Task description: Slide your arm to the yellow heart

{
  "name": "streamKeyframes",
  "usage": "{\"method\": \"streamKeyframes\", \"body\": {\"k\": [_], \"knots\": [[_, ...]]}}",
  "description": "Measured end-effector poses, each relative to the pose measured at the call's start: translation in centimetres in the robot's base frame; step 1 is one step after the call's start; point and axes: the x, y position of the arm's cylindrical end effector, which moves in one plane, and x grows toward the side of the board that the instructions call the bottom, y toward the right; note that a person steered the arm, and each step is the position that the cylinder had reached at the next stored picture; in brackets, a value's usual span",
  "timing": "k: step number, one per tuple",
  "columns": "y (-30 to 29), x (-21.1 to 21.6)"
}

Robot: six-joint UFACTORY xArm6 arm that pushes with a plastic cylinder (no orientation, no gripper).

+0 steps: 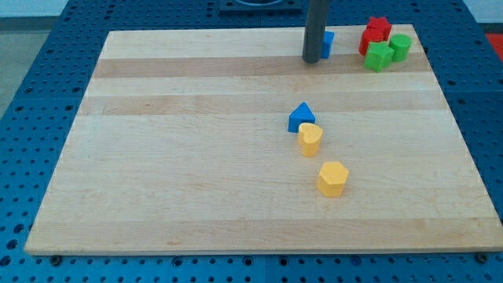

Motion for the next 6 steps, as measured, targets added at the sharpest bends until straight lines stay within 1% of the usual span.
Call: {"method": "streamKeyframes", "body": {"k": [1, 3, 6], "knots": [[-0.7, -0.9], [-0.2, -3.3], [2.2, -3.3]]}}
